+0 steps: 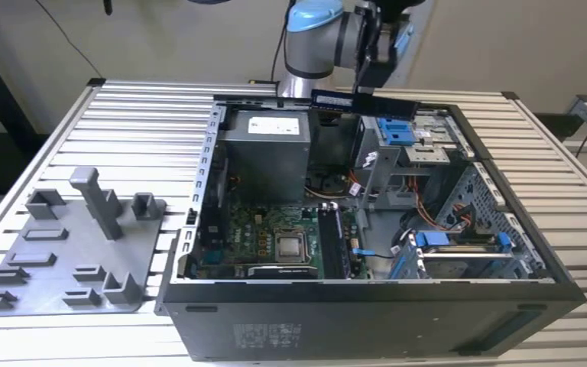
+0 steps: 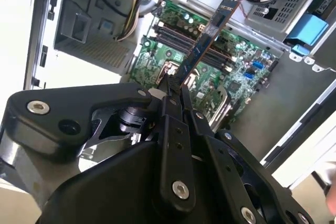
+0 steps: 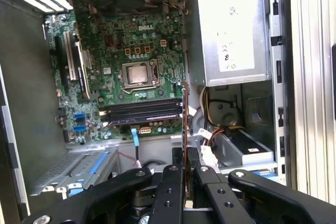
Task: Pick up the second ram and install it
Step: 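Insert the second ram into the second slot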
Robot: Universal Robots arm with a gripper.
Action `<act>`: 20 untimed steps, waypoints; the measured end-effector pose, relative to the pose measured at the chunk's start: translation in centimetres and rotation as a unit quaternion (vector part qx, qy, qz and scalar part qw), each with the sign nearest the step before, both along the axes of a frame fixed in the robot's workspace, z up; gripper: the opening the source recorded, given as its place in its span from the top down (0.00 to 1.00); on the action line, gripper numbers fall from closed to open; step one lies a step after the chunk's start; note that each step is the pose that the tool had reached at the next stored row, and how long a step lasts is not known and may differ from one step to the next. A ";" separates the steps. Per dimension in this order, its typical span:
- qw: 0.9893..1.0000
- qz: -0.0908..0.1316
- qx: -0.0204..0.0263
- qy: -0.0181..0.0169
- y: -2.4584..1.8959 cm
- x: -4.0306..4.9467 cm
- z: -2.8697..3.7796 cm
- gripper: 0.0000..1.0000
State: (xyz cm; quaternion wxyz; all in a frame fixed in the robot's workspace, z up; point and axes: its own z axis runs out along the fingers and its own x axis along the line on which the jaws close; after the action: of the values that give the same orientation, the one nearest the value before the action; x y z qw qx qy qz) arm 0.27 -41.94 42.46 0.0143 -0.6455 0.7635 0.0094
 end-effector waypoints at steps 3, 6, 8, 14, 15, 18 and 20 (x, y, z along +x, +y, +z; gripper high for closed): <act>1.000 -0.019 0.000 0.000 0.00 0.00 -0.03 0.86; 0.999 -0.037 0.000 0.000 0.00 0.00 -0.06 0.86; 0.999 -0.050 0.000 0.000 0.00 0.00 -0.08 0.86; 0.996 -0.087 0.000 0.000 0.00 0.00 -0.15 0.86; 0.996 -0.094 0.000 0.000 0.00 0.00 -0.16 0.86; 0.993 -0.114 0.000 0.000 0.00 0.00 -0.18 0.86; 0.992 -0.128 0.000 0.000 0.00 0.00 -0.20 0.86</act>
State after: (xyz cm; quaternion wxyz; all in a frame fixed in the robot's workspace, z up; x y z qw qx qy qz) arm 0.27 -41.94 42.26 0.0151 -0.5424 0.8399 0.0072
